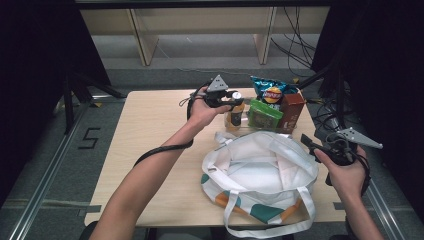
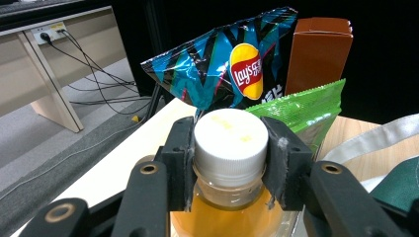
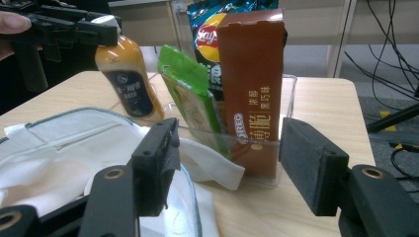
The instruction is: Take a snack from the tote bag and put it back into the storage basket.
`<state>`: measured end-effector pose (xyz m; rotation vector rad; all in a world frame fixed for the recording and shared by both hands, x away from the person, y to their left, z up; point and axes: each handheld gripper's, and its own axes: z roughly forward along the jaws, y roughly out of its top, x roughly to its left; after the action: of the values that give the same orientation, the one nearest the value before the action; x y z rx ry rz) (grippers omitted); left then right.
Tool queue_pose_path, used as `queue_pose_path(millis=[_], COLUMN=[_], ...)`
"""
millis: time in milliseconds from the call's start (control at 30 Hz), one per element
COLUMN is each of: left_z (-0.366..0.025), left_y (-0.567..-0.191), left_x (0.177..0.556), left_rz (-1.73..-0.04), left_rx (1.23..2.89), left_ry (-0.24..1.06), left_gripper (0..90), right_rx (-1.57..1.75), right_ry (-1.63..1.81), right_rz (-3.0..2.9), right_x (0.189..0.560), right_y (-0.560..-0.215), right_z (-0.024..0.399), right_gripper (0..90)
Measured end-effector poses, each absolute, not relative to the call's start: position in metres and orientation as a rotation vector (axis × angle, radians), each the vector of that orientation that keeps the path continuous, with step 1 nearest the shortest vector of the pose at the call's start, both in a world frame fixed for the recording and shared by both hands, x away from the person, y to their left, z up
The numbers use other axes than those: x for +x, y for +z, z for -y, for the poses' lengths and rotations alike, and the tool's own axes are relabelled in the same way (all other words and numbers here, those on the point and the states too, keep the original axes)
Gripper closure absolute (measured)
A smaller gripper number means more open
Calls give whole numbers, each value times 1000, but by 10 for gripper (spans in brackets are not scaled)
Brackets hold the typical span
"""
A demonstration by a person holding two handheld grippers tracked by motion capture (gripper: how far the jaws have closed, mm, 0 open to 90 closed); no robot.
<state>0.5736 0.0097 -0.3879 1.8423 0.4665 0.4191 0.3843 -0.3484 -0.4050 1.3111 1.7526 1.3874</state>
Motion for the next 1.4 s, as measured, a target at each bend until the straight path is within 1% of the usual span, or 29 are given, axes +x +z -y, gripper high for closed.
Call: queue_pose_path(millis=[733, 1067, 1400], left_z=[-4, -2, -2], left_y=[-389, -390, -397], left_x=[576, 577, 577], left_rz=[-464, -461, -472], left_rx=[1841, 1850, 1861], left_ry=[422, 424, 415], left_gripper=[587, 587, 587], right_rx=[1339, 1297, 1314], right_ry=[1392, 1385, 1382], right_rz=[-1757, -1762, -1762], right_x=[384, 386, 385], right_y=[-405, -407, -406], right_z=[347, 349, 348], right_gripper=[411, 411, 411])
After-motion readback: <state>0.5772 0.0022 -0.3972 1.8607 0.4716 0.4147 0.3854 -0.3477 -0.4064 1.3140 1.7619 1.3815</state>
